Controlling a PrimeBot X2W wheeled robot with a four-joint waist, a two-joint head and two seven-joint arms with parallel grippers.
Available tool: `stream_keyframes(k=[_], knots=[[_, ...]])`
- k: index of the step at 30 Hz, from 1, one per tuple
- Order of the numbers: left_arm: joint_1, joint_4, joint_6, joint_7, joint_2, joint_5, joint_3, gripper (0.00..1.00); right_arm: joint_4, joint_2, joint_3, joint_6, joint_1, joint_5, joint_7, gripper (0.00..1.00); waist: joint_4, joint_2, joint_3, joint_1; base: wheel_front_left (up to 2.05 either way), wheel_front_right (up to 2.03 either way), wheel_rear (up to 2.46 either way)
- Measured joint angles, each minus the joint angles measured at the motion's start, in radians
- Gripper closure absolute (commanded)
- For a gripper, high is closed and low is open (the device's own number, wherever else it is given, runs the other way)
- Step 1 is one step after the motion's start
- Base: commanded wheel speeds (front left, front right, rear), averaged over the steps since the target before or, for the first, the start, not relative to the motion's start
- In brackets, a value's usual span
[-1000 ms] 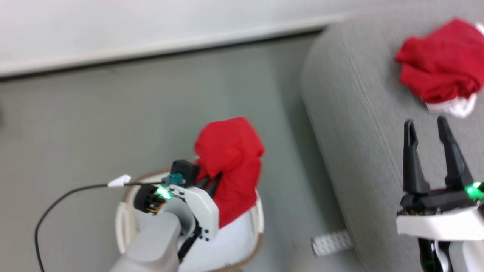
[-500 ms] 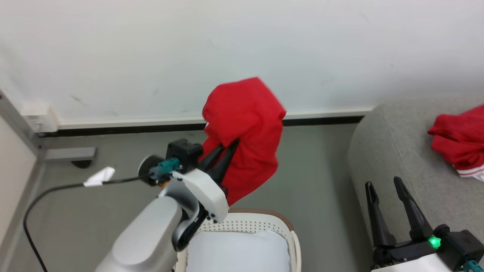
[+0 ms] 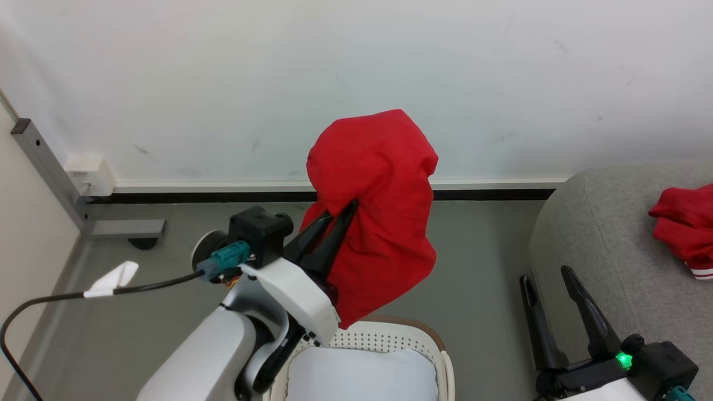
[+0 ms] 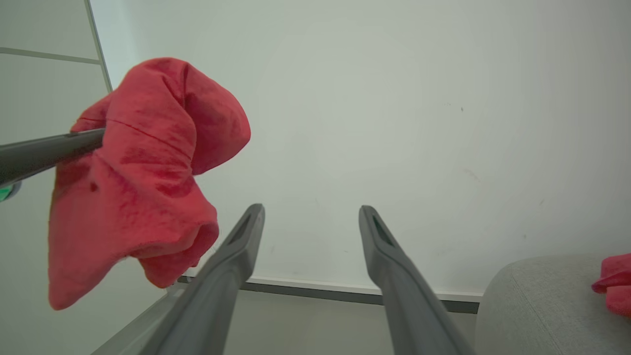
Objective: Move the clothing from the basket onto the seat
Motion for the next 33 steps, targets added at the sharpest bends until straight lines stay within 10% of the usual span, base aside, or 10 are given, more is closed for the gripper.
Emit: stream_keyframes(k=[17,33], knots=[[0.030,-0.039,0.011,0.013,-0.010,-0.004,-0.042,1.00,0.013,-0.120,0.261,0.000,-0.149,0.078,0.041,0.00,0.020,0.0000,-0.009,0.0002,0.00,0.00,0.00],[0.034,-0.013,-0.034,0.021,-0.091,-0.004,-0.163,1.00,0.286,-0.192,0.669,0.000,-0.430,0.393,0.026,0.00,0.155,0.0000,-0.039,0.0002,0.00,0.00,0.00]])
